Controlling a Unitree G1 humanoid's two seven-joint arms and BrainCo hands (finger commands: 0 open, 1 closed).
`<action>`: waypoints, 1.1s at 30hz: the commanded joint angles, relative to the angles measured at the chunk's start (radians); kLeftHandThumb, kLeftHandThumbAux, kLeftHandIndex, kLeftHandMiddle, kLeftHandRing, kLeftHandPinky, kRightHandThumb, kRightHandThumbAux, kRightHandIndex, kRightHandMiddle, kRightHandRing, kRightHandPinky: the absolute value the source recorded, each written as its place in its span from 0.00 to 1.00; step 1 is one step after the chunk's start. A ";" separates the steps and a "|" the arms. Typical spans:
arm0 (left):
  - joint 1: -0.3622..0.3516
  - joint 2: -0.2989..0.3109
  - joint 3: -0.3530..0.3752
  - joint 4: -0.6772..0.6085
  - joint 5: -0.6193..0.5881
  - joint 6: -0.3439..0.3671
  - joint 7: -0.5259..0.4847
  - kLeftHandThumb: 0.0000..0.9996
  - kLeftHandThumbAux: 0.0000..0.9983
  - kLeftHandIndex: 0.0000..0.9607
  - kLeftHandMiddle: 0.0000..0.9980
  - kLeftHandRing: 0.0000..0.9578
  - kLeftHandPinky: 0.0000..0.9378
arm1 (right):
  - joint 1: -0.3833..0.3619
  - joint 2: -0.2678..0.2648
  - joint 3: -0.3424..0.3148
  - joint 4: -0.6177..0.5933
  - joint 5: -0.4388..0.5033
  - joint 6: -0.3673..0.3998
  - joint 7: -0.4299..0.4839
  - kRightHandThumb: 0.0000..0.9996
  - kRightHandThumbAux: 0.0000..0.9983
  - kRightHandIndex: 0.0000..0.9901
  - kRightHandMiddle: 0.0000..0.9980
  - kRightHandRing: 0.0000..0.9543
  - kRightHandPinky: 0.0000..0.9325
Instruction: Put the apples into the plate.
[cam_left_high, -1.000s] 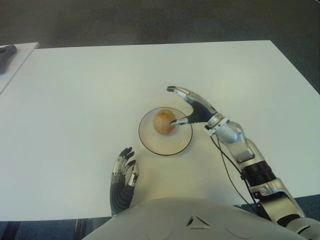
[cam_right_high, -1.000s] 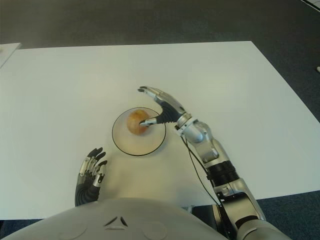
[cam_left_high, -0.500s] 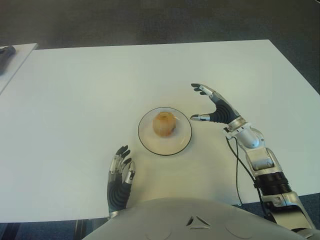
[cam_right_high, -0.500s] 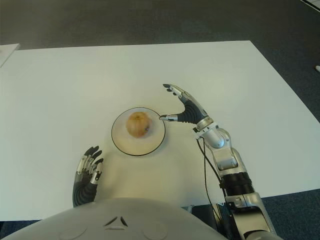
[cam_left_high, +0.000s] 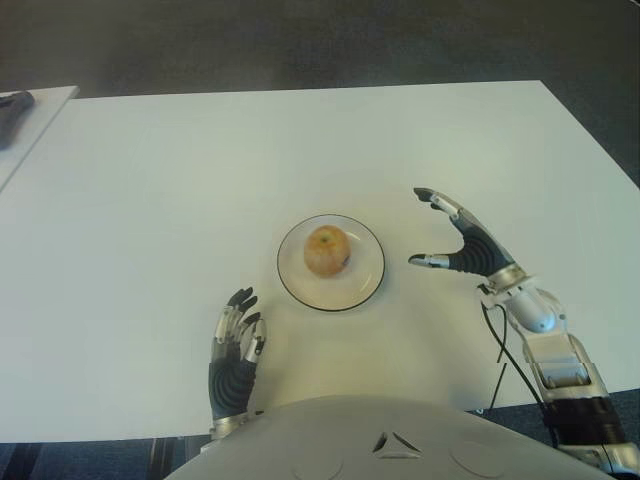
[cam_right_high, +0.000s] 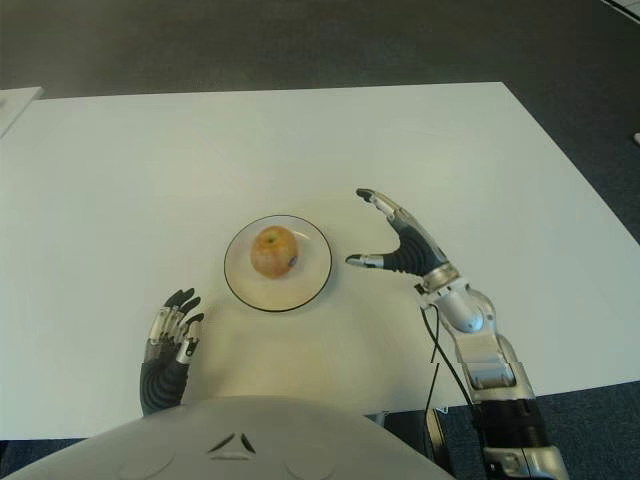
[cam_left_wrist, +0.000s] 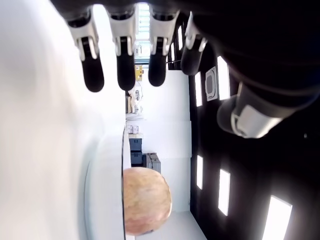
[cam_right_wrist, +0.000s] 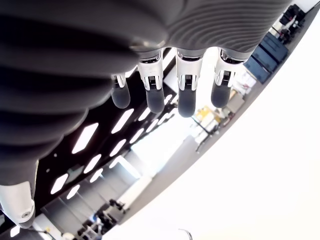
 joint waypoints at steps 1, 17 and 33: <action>0.007 0.002 0.005 -0.003 -0.013 0.009 -0.017 0.17 0.50 0.16 0.18 0.21 0.27 | 0.048 -0.012 -0.020 -0.022 -0.047 -0.020 -0.018 0.26 0.53 0.08 0.10 0.09 0.09; 0.037 -0.007 0.020 -0.039 -0.069 0.041 -0.030 0.18 0.49 0.17 0.17 0.21 0.27 | 0.211 0.050 -0.010 -0.033 0.098 -0.024 0.007 0.38 0.55 0.15 0.18 0.18 0.21; 0.043 0.002 0.029 -0.051 -0.074 0.035 -0.035 0.20 0.48 0.18 0.19 0.22 0.26 | 0.425 0.254 0.068 -0.232 0.422 0.232 0.048 0.55 0.64 0.15 0.22 0.22 0.25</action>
